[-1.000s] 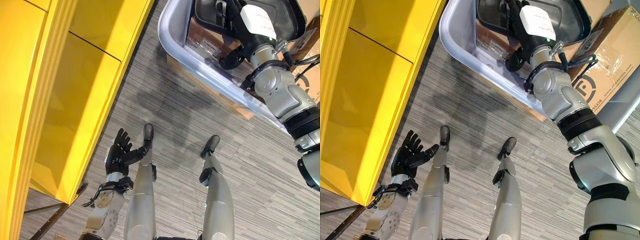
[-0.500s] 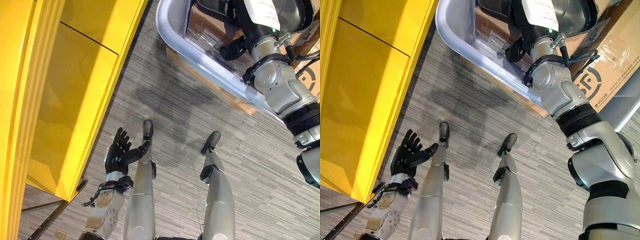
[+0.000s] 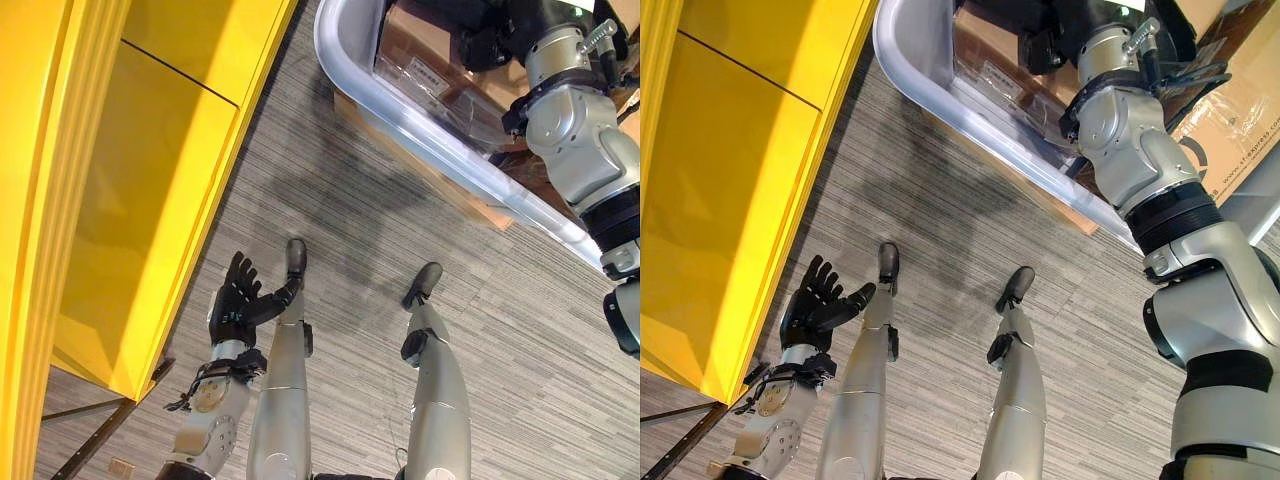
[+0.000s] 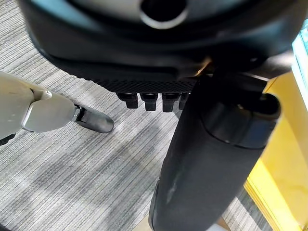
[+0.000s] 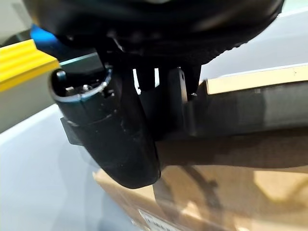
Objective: Move parts from the plastic box to the shelf.
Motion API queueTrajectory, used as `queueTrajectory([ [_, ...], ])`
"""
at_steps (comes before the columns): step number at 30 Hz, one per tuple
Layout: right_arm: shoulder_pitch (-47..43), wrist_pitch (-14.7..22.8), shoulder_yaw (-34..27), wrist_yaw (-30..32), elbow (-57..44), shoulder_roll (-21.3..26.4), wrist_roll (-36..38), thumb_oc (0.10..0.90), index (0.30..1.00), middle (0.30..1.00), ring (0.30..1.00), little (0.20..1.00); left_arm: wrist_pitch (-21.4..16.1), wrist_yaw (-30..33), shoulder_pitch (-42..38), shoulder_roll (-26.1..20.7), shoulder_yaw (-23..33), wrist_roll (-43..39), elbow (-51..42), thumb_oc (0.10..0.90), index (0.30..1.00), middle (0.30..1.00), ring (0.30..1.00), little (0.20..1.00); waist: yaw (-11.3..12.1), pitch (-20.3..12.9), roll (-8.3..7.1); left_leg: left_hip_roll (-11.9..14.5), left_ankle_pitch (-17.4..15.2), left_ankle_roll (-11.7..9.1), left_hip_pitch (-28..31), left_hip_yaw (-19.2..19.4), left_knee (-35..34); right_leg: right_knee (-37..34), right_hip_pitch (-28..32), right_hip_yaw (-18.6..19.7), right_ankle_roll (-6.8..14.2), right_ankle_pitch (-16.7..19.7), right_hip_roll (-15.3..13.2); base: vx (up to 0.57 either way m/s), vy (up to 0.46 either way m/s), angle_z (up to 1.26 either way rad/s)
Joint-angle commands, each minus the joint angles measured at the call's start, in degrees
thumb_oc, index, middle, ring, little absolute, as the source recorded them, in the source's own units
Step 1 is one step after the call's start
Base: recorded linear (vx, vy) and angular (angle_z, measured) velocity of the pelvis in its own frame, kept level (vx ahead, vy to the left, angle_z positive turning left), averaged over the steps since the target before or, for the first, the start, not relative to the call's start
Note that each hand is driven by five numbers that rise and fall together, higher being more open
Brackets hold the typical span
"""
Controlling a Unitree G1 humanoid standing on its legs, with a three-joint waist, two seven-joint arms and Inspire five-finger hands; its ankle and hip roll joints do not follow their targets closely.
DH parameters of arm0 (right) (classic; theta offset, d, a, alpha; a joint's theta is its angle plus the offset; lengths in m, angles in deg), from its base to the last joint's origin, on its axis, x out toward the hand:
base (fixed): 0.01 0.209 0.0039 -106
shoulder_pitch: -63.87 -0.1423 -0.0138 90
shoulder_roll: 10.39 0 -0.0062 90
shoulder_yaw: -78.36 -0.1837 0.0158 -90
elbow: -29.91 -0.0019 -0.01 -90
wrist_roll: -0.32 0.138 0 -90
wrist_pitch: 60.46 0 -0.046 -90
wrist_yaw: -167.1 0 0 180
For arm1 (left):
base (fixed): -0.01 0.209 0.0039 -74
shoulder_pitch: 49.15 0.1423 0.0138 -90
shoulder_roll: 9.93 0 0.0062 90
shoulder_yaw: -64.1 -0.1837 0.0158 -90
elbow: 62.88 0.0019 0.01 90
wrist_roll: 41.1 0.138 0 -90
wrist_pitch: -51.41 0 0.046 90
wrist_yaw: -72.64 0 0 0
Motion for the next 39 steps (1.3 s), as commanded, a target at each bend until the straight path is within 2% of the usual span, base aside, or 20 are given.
queueTrajectory([
  [1,1.9,0.3,2.9,-1.3,1.5,1.9,-0.1,0.400,0.300,0.300,0.300,0.300,-3.0,-0.1,3.1,-2.1,-0.2,0.8,-7.2,0.900,1.000,1.000,1.000,1.000,0.4,-0.6,1.26,3.1,-5.7,-0.9,4.6,-0.6,1.6,0.1,1.8,4.2,3.1,-1.0,-0.6,0.00,0.000,0.00],
  [5,4.0,0.3,1.8,-1.6,0.6,2.1,-0.3,0.400,0.300,0.300,0.300,0.300,-2.7,-0.3,3.1,-1.9,-0.2,0.9,-6.8,0.900,1.000,1.000,1.000,1.000,0.5,-0.6,1.13,3.1,-5.7,-0.9,6.3,-0.5,1.1,-0.1,3.5,4.0,3.2,-1.0,-0.7,0.00,0.000,0.00],
  [16,9.6,1.1,-1.5,-2.7,0.0,2.1,0.1,0.400,0.300,0.300,0.300,0.300,-1.8,-2.3,3.5,-2.4,0.0,1.2,-6.4,0.900,1.000,1.000,1.000,1.000,1.4,-0.6,0.99,2.8,-5.6,-1.2,16.8,-0.3,-1.5,-1.6,14.3,2.5,4.0,-0.9,-1.6,0.00,0.000,0.00],
  [20,10.6,2.4,-1.6,-4.2,-1.6,3.0,0.6,0.400,0.300,0.300,0.300,0.300,-1.2,-3.8,3.0,-2.9,0.2,1.4,-5.7,0.900,1.000,1.000,1.000,1.000,1.9,-0.6,0.91,2.8,-5.3,-1.5,24.2,-0.1,-3.3,-2.5,21.7,1.9,4.3,-1.3,-1.8,0.02,-0.001,0.04],
  [26,11.7,3.6,-2.4,-5.3,-5.2,3.9,0.8,0.400,0.300,0.300,0.300,0.300,-0.9,-5.0,2.5,-2.9,0.8,1.3,-4.9,0.900,1.000,1.000,1.000,1.000,1.8,-0.7,1.03,2.7,-5.4,-1.7,29.4,0.2,-4.6,-3.5,26.7,1.6,4.6,-1.6,-2.1,0.03,0.001,-0.01],
  [27,12.6,4.0,-2.7,-5.8,-6.7,4.2,1.1,0.400,0.300,0.300,0.300,0.300,-0.6,-5.7,2.8,-3.1,1.1,1.2,-4.9,0.900,1.000,1.000,1.000,1.000,1.6,-2.1,1.08,2.9,-5.4,-1.7,30.7,0.3,-5.1,-4.0,27.8,1.6,4.7,-1.8,-2.0,0.05,-0.001,-0.02],
  [34,17.2,5.5,-5.6,-7.3,-12.8,4.9,2.2,0.400,0.300,0.300,0.300,0.300,0.1,-7.1,3.7,-3.1,2.0,1.3,-4.1,0.900,1.000,1.000,1.000,1.000,0.7,-6.2,1.22,2.9,-5.6,-1.7,34.0,0.8,-6.2,-5.4,30.8,1.7,5.0,-1.8,-1.9,0.07,-0.002,-0.04],
  [39,24.7,6.9,-10.0,-9.1,-18.7,5.9,2.8,0.400,0.300,0.300,0.300,0.300,1.1,-8.7,5.1,-2.6,3.2,2.4,-3.0,0.900,1.000,1.000,1.000,1.000,-0.6,-10.4,1.80,3.2,-5.7,-1.7,37.6,1.5,-7.8,-7.4,34.1,1.7,5.5,-2.0,-1.9,0.09,-0.004,-0.04],
])
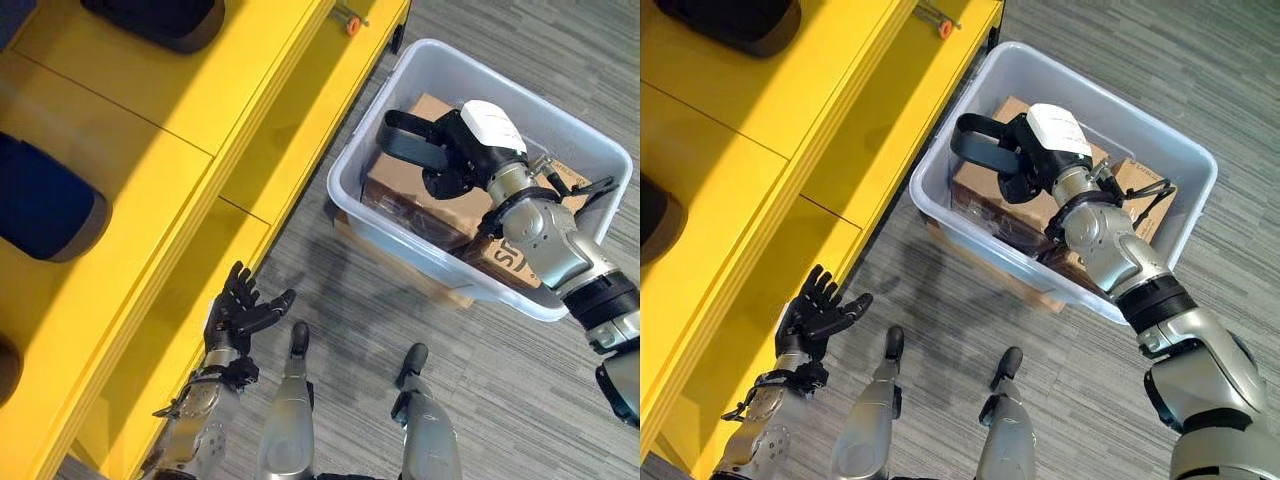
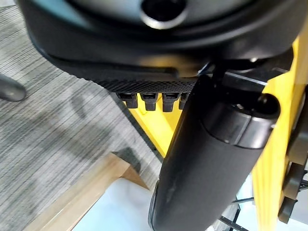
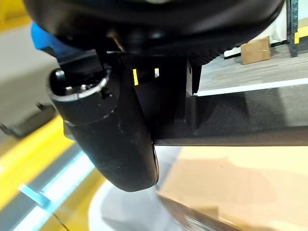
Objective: Move parts from the plastic box to the shelf.
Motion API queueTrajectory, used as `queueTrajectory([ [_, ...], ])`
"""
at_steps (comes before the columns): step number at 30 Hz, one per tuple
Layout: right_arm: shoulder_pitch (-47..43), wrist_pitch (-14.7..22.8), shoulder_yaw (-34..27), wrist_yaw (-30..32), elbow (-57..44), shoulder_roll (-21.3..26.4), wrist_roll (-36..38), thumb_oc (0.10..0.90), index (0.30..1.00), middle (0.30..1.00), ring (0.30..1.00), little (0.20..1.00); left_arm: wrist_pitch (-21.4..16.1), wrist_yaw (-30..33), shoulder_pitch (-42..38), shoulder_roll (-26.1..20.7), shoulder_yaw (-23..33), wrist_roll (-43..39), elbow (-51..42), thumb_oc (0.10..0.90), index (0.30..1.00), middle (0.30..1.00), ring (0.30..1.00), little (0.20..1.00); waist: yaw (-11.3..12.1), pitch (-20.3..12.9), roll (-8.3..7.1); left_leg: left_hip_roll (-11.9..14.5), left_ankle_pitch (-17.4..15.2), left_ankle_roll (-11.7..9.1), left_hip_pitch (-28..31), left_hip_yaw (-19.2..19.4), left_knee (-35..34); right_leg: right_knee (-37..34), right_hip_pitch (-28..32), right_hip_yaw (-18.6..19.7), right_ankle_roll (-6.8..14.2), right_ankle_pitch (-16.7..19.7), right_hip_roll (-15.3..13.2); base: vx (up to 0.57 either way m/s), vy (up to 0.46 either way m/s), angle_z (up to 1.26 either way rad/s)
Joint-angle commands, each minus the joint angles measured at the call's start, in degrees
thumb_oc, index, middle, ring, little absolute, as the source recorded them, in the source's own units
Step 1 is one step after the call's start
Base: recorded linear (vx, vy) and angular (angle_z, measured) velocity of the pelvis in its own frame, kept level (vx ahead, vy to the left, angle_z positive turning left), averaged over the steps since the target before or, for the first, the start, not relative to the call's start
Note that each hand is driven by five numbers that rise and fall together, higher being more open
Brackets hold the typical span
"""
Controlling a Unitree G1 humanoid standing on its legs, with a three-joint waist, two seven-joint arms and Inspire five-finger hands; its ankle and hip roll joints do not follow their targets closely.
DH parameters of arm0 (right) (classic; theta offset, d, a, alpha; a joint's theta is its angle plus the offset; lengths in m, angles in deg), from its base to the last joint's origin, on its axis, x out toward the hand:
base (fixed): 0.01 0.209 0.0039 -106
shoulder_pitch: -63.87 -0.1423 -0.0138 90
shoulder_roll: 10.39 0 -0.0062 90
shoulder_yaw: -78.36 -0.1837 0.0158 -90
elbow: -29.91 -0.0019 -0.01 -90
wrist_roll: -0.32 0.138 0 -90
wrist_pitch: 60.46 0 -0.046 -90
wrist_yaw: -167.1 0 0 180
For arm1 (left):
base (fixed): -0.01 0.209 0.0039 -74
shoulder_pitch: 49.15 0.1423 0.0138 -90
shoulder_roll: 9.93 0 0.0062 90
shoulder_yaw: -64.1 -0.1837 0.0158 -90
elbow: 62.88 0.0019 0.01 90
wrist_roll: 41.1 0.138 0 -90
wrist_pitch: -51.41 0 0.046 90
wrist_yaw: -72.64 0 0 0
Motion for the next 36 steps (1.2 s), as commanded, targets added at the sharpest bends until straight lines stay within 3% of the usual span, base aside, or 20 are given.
queueTrajectory([
  [1,-1.6,4.0,-2.6,1.2,-2.6,4.4,2.0,0.400,0.300,0.300,0.300,0.300,-2.6,-2.6,2.6,-2.1,-1.3,2.5,-3.3,0.900,1.000,1.000,1.000,1.000,-0.6,-10.5,-0.07,3.7,-3.7,-2.6,4.6,0.1,-1.5,4.6,-1.2,3.3,3.3,-3.5,-2.5,0.11,-0.013,-0.05],
  [19,11.2,6.1,-10.3,-2.2,-9.4,2.6,4.2,0.400,0.300,0.300,0.300,0.300,-0.1,-6.0,6.1,0.2,-0.1,6.0,-2.1,0.900,1.000,1.000,1.000,1.000,-2.7,-21.1,0.49,4.0,-4.9,-2.3,13.3,1.8,-4.5,0.5,7.4,3.5,4.2,-3.6,-2.0,0.06,-0.014,-0.04],
  [30,15.8,7.5,-12.2,-4.8,-12.5,3.0,7.1,0.400,0.300,0.300,0.300,0.300,-0.5,-5.1,3.4,1.2,0.4,8.5,-1.7,0.900,1.000,1.000,1.000,1.000,-4.3,-24.1,-0.04,4.3,-5.9,-2.0,16.1,2.5,-5.1,1.7,9.0,4.3,4.5,-4.8,-1.8,0.01,-0.003,-0.01],
  [36,19.1,8.6,-16.1,-4.6,-14.1,3.2,9.9,0.400,0.300,0.300,0.300,0.300,-1.9,-3.3,0.6,-1.3,2.5,14.5,-3.5,0.900,1.000,1.000,1.000,1.000,-5.3,-25.3,-0.10,4.5,-7.3,-1.8,18.3,3.3,-4.6,1.6,10.6,5.2,4.6,-5.4,-1.7,0.03,-0.006,-0.10],
])
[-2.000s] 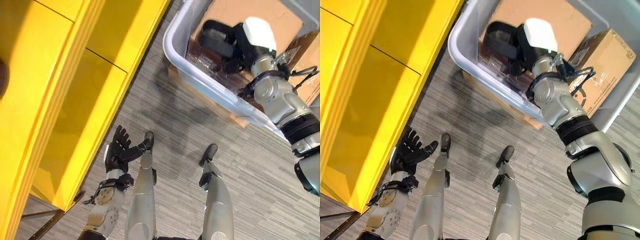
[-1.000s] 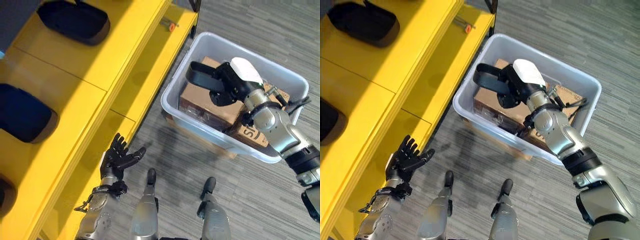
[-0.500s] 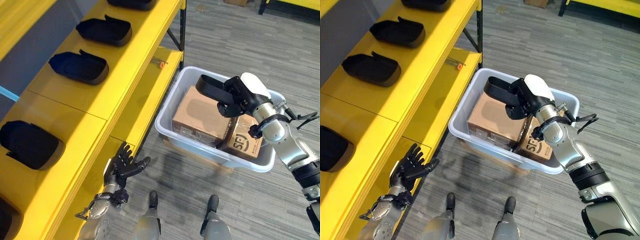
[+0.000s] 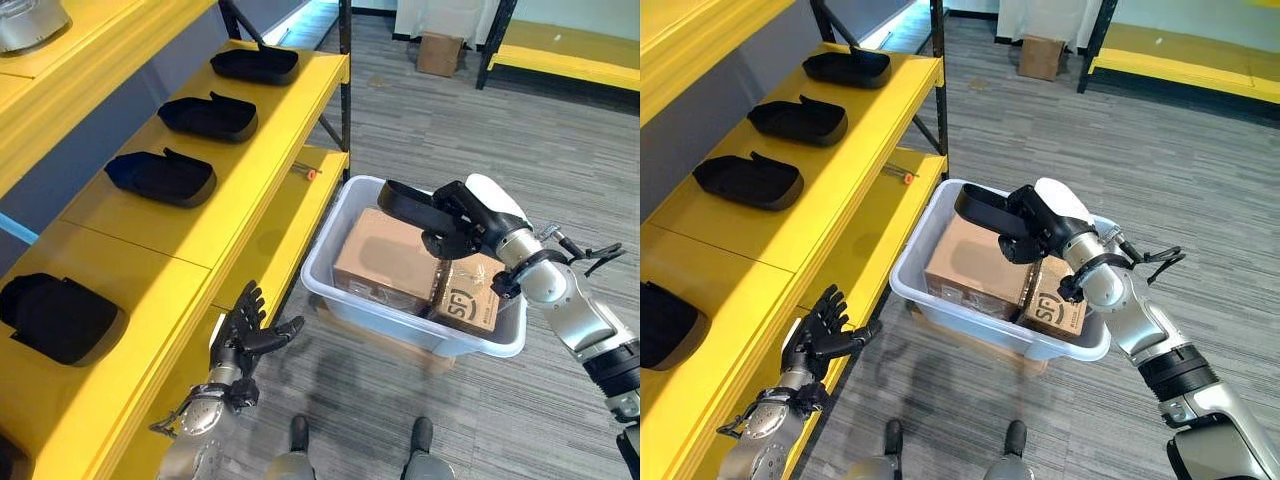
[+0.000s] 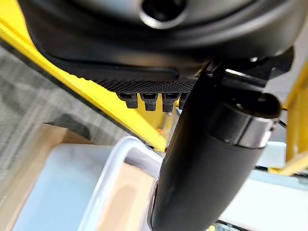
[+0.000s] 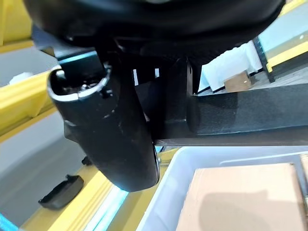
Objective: Move parts from the plastic box to the shelf.
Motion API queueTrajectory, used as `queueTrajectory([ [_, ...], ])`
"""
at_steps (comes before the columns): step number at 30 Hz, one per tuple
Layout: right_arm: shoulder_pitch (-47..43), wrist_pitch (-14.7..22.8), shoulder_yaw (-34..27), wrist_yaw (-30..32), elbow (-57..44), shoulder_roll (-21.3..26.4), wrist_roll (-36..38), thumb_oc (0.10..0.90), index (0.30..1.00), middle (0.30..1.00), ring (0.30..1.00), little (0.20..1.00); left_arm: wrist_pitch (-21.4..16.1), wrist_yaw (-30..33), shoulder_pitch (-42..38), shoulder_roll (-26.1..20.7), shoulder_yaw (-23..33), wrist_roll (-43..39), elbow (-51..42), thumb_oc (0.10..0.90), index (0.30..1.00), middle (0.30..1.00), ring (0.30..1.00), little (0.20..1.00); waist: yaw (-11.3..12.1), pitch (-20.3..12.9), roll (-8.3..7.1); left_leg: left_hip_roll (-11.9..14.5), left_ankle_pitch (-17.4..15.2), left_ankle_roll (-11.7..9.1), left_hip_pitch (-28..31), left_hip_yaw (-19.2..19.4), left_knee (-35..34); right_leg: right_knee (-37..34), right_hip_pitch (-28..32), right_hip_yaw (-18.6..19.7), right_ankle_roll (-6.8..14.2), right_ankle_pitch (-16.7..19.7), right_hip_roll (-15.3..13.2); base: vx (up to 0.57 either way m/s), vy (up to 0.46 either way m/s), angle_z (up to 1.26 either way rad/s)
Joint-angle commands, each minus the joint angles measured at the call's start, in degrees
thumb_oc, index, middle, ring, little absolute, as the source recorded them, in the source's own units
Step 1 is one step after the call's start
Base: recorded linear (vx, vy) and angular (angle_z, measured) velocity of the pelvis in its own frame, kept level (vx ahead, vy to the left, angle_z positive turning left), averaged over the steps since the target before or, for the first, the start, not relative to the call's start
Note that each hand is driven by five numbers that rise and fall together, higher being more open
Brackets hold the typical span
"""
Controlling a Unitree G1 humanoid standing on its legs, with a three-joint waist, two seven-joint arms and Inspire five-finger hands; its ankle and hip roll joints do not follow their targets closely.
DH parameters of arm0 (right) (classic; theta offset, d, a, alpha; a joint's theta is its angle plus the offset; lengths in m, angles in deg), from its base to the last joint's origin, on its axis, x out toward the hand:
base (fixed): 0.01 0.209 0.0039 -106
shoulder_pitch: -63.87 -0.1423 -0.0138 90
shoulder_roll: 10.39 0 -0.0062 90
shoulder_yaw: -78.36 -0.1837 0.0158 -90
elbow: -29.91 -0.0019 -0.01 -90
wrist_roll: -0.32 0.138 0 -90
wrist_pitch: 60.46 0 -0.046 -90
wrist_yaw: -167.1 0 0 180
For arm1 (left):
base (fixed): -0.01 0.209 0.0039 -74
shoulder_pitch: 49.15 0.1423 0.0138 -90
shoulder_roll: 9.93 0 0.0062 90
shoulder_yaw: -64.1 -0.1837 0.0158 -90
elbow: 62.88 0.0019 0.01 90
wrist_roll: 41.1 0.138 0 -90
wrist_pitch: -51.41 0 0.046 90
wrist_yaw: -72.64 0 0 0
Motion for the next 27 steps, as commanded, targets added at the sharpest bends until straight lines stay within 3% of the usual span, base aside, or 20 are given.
queueTrajectory([
  [1,-3.6,5.6,-4.6,3.2,-3.8,1.1,4.3,0.400,0.300,0.300,0.300,0.300,-5.7,1.4,-2.4,-1.9,1.5,3.5,-3.0,0.900,1.000,1.000,1.000,1.000,0.9,-9.7,-1.54,3.8,-4.6,-1.5,4.7,0.2,0.2,8.9,-2.0,3.7,3.8,-6.1,-3.2,0.02,-0.016,-0.08],
  [9,0.6,7.7,-8.3,2.0,-7.0,0.5,9.5,0.400,0.300,0.300,0.300,0.300,-8.5,5.3,-6.7,-7.3,5.5,14.8,-5.1,0.900,1.000,1.000,1.000,1.000,-0.5,-11.4,-1.33,4.2,-4.6,-2.2,5.7,1.6,-0.5,6.1,-1.0,4.2,4.0,-5.1,-2.8,-0.01,-0.010,-0.08],
  [15,0.9,8.4,-8.4,1.2,-8.9,1.2,10.2,0.400,0.300,0.300,0.300,0.300,-9.6,6.3,-8.9,-8.2,6.7,14.9,-4.9,0.900,1.000,1.000,1.000,1.000,-1.1,-11.5,-1.41,4.2,-4.3,-2.5,4.9,1.9,-0.5,5.1,-1.6,4.4,4.1,-4.0,-2.8,-0.03,-0.006,-0.02],
  [27,-0.2,9.6,-6.1,-0.9,-10.1,0.2,14.8,0.400,0.300,0.300,0.300,0.300,-11.9,8.5,-15.4,-14.9,6.2,22.0,-4.4,0.900,1.000,1.000,1.000,1.000,-2.2,-11.8,-1.58,4.3,-5.0,-2.6,6.9,3.0,-0.5,6.0,-0.6,5.6,4.0,-5.0,-2.5,0.02,-0.003,-0.06],
])
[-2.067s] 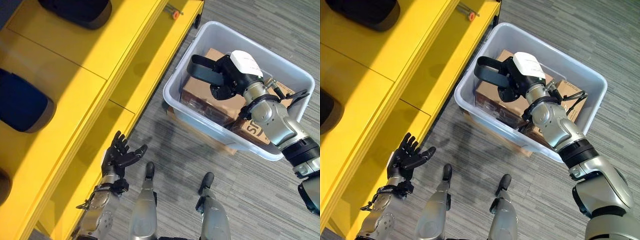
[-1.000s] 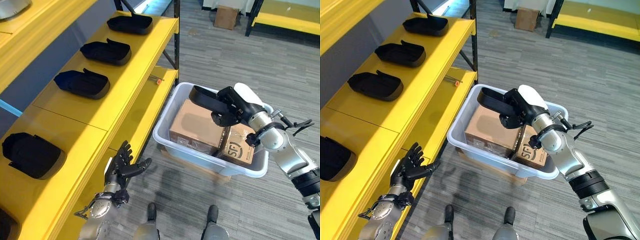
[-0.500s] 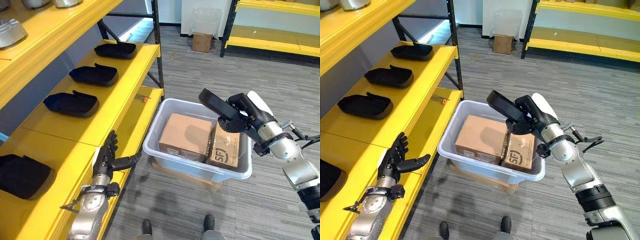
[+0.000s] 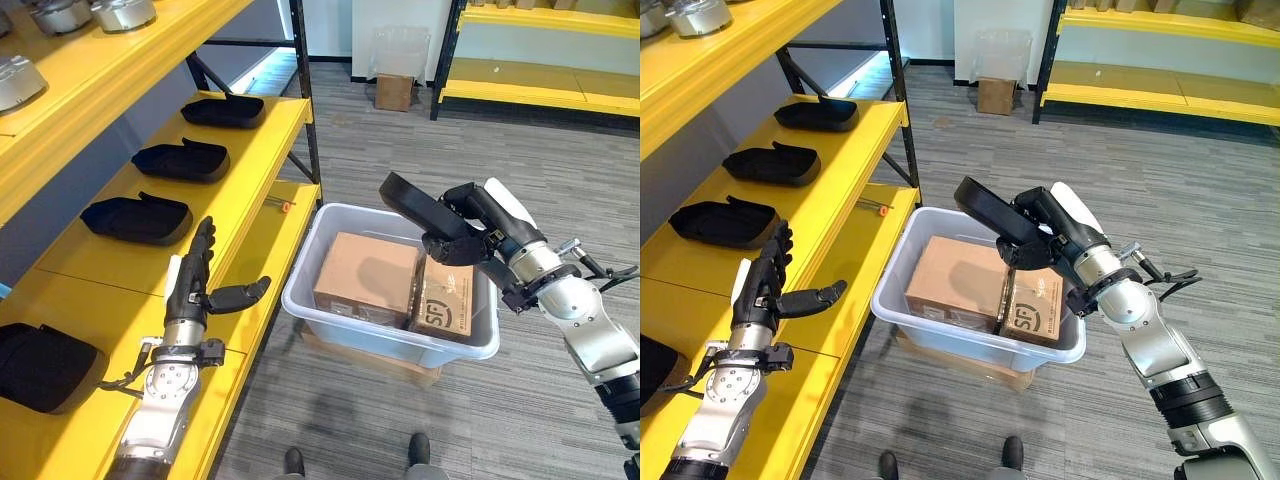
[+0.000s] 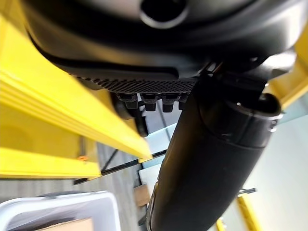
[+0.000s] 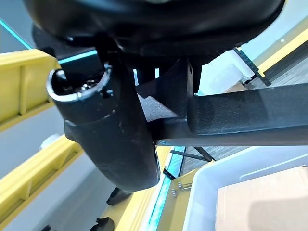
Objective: Move parts from the plastic box to the shelf.
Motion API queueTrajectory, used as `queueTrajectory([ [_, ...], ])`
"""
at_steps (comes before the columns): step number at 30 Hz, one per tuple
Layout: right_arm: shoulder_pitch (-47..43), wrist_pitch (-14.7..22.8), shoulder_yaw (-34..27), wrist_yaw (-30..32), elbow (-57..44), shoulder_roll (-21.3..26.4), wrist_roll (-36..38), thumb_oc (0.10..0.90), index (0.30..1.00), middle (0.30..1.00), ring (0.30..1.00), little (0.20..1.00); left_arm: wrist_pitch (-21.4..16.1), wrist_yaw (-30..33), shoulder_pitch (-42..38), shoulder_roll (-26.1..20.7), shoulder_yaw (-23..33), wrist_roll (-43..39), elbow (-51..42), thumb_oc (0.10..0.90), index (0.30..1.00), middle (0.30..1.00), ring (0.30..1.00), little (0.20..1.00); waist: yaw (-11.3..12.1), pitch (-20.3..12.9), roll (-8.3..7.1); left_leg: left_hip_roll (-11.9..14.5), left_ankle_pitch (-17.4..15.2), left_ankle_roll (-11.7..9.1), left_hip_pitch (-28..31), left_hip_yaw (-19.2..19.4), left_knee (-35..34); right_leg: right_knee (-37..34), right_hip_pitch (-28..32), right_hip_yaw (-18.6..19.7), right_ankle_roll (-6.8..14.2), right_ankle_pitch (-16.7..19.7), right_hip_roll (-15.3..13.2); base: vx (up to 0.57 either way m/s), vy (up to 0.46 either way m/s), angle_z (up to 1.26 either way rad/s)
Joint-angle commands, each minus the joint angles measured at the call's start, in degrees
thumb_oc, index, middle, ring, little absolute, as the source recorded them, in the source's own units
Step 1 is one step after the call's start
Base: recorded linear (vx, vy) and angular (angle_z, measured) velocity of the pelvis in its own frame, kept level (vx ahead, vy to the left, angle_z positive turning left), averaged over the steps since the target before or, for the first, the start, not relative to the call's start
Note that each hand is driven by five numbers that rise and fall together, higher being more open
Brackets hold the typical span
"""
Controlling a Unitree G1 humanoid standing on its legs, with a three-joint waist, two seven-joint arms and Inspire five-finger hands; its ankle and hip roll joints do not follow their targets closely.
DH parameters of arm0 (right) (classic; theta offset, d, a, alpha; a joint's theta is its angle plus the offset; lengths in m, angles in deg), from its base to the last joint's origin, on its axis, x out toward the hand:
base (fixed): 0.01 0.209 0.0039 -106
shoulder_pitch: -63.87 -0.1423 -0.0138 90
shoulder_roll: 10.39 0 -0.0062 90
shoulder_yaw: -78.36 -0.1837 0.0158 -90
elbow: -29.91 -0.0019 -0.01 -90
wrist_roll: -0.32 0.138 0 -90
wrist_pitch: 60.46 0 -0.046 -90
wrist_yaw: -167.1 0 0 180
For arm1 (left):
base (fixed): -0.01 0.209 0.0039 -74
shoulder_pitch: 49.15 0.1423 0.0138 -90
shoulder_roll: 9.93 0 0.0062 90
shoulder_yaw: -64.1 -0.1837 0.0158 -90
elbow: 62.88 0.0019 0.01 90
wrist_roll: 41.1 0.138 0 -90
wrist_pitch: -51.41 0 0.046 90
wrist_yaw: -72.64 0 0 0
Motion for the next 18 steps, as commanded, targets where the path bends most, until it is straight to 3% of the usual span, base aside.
queueTrajectory([
  [1,-6.4,6.9,0.4,1.5,-3.9,0.8,5.5,0.400,0.300,0.300,0.300,0.300,-8.2,2.8,-7.4,-7.2,-0.2,5.4,-1.3,0.900,1.000,1.000,1.000,1.000,-0.2,-9.0,-1.68,3.5,-4.4,-1.8,4.5,-0.1,-0.5,6.0,-0.8,2.5,4.0,-5.1,-3.4,0.00,0.000,0.00],
  [14,-6.4,8.5,2.9,-1.4,-4.8,1.2,10.1,0.400,0.300,0.300,0.300,0.300,-9.4,3.5,-12.0,-14.6,-3.4,13.2,1.4,0.900,1.000,1.000,1.000,1.000,-1.6,-10.1,-1.62,3.9,-4.1,-2.4,4.7,0.6,-0.5,4.9,-0.5,2.9,4.1,-4.6,-3.1,0.00,0.001,-0.01],
  [18,-5.8,8.8,2.8,-1.7,-5.1,1.2,10.0,0.400,0.300,0.300,0.300,0.300,-9.4,3.5,-12.7,-13.3,-4.4,12.7,2.2,0.900,1.000,1.000,1.000,1.000,-2.0,-10.2,-1.69,3.9,-4.2,-2.4,4.6,0.5,-0.5,5.0,-0.4,3.0,4.0,-4.6,-3.2,0.00,0.000,0.00],
])
